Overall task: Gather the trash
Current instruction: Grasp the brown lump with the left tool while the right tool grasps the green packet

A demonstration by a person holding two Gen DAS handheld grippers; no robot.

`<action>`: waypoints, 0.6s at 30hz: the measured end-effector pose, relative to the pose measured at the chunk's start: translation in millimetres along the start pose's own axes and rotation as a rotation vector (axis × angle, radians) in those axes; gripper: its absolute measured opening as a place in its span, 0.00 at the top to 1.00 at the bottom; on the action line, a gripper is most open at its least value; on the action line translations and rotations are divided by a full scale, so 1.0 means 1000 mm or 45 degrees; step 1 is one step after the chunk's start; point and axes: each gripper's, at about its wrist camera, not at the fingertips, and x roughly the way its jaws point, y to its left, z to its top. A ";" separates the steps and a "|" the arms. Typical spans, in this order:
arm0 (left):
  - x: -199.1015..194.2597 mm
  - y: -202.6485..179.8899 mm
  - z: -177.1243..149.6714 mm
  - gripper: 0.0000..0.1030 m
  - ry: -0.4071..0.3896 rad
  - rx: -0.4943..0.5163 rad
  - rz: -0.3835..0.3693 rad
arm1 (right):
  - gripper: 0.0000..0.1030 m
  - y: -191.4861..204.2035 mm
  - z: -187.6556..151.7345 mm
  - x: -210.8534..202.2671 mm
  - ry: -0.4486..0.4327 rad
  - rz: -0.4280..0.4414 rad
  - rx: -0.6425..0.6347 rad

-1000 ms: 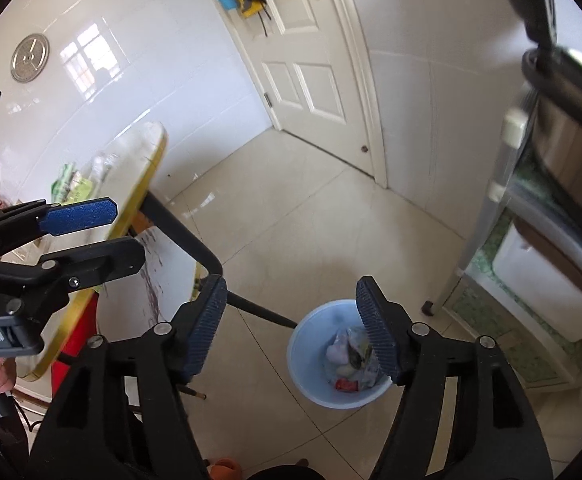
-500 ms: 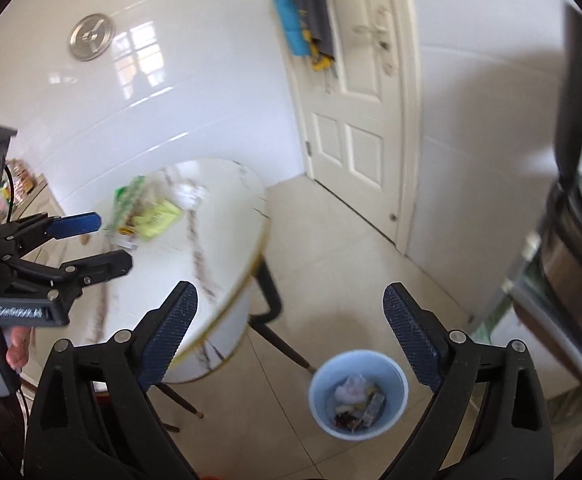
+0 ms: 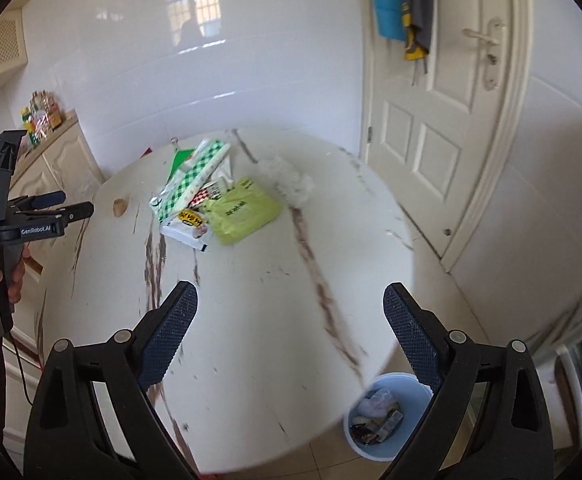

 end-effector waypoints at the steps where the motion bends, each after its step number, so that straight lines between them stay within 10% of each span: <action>1: 0.008 0.005 0.002 0.14 0.015 0.001 0.002 | 0.09 0.003 0.002 0.008 0.012 0.001 -0.011; 7: 0.052 0.020 0.012 0.24 0.088 0.006 -0.041 | 0.09 0.021 0.020 0.053 0.079 0.004 -0.052; 15: 0.082 0.040 0.029 0.72 0.113 -0.002 -0.118 | 0.09 0.023 0.040 0.100 0.141 0.001 -0.071; 18: 0.085 0.047 0.031 0.75 0.113 -0.033 -0.144 | 0.09 0.024 0.045 0.114 0.159 0.008 -0.077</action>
